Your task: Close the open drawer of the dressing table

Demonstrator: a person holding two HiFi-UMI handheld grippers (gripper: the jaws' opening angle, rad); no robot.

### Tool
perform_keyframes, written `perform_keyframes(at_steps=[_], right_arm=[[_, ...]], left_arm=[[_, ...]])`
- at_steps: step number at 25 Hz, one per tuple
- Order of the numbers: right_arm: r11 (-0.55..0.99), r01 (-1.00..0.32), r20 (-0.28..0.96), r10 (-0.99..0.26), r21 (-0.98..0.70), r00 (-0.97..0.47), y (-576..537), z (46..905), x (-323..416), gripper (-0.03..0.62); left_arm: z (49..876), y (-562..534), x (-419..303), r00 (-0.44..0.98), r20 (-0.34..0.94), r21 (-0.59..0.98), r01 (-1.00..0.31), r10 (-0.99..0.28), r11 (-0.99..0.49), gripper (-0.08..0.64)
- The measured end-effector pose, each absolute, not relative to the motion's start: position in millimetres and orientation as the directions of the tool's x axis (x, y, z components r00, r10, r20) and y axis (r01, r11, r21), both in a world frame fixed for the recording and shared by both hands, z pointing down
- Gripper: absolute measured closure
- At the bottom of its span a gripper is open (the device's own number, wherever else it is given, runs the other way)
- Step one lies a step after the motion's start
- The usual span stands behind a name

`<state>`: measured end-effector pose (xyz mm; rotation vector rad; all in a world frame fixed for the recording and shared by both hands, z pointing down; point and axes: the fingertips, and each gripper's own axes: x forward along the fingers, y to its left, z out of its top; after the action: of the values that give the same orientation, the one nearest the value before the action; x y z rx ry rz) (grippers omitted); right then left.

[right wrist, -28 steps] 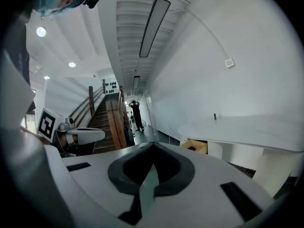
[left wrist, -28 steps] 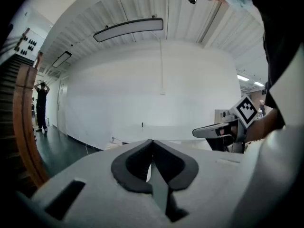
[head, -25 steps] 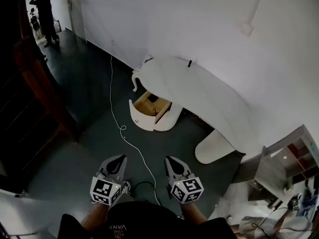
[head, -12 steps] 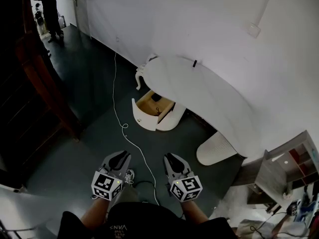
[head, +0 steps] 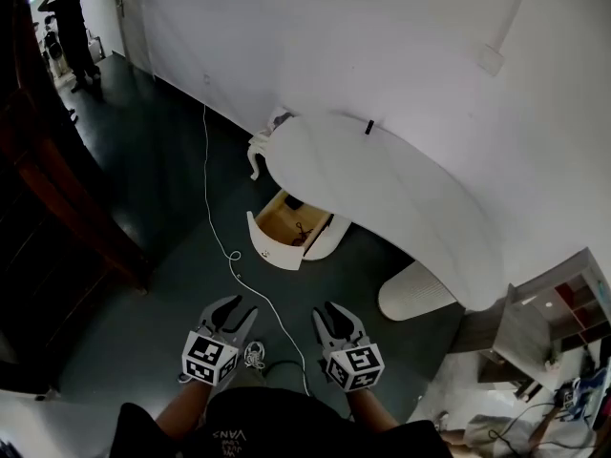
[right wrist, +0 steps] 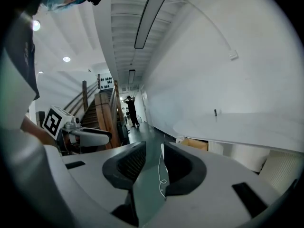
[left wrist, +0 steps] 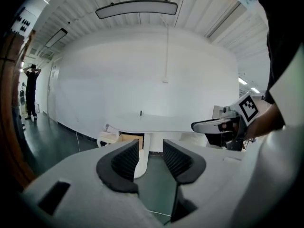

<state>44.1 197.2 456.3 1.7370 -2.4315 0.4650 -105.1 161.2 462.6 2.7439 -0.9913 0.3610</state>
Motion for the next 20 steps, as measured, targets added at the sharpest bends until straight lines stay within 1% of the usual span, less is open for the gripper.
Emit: perform_keyframes(at_steps=[12,20], right_arm=[[0.158,-0.975,0.325,-0.924,-0.155,-0.202,109.1,485.5,37.5,0.489],[0.146,-0.977,0.375,-0.906,-0.157,-0.195,78.5,507.3,47.8,0.489]], left_arm=[[489.4,41.4,-113.8,0.789,0.349,0.084,-0.563,-0.505,-0.822,0.409],[523.4,2.5,-98.7,0.778,0.397,0.107,-0.566,-0.487,-0.818,0.410]])
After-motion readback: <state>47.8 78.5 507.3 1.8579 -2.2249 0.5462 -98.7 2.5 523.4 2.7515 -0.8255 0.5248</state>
